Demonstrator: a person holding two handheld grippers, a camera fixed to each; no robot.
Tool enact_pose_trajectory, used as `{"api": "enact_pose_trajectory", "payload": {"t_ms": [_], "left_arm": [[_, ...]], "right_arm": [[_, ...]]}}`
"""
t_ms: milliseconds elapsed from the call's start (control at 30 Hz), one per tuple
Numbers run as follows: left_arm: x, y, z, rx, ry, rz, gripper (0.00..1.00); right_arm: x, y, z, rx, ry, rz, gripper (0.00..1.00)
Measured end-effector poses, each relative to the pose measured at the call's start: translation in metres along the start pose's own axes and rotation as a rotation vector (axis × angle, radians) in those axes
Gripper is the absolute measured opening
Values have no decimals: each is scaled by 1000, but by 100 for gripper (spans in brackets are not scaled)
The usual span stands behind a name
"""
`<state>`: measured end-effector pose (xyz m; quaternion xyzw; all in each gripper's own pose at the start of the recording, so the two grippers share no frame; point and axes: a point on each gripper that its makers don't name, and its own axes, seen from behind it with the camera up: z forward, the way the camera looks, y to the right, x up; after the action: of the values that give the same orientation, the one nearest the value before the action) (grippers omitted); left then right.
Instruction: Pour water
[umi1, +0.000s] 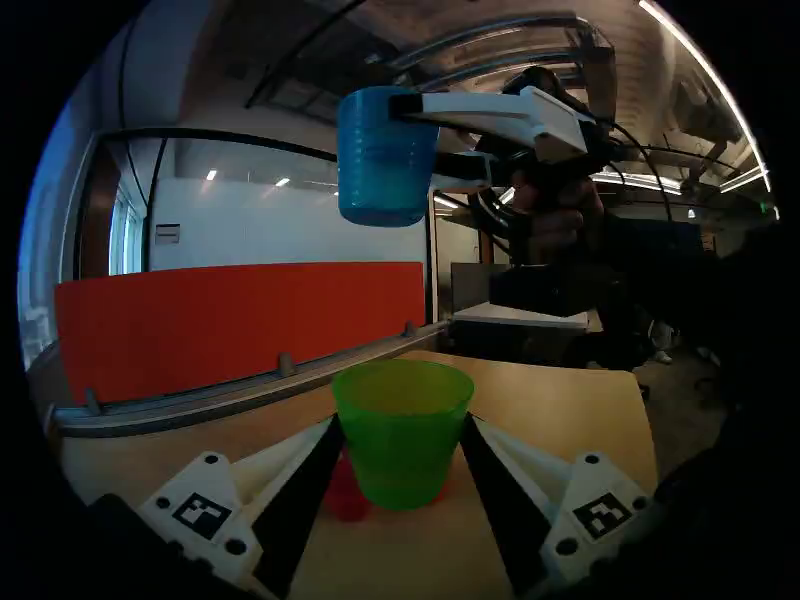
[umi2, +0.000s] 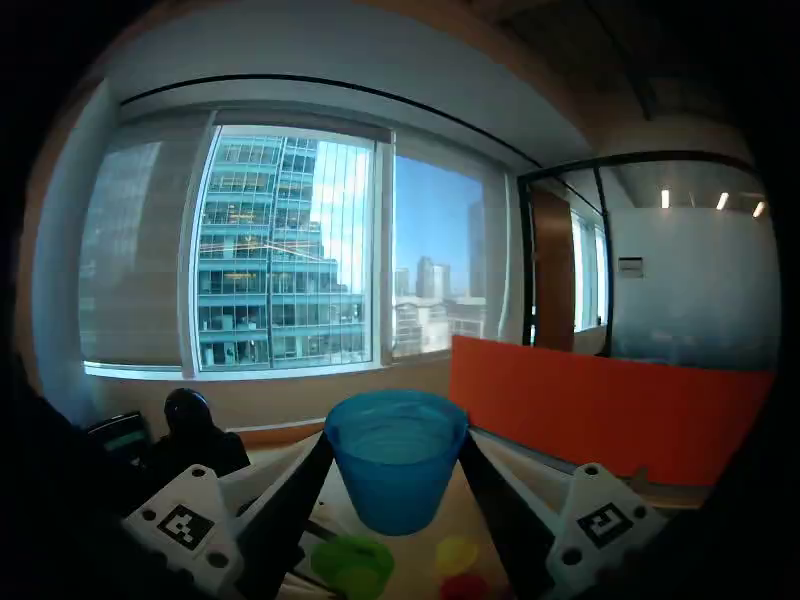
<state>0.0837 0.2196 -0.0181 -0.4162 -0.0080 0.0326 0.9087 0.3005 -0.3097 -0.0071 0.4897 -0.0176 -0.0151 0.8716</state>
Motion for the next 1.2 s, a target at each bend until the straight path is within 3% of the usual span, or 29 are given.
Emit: {"api": "enact_pose_trajectory", "payload": {"t_ms": [367, 800, 1200], "left_arm": [[-1, -4, -1, 13, 0, -2, 81], [-3, -17, -10, 42, -6, -11, 81], [-2, -20, -13, 54, -7, -18, 81]], "right_arm": [[3, 5, -7, -22, -5, -9, 90], [-2, 25, -29, -74, -15, -5, 90], [-6, 31, -40, -94, -20, -9, 90]]}}
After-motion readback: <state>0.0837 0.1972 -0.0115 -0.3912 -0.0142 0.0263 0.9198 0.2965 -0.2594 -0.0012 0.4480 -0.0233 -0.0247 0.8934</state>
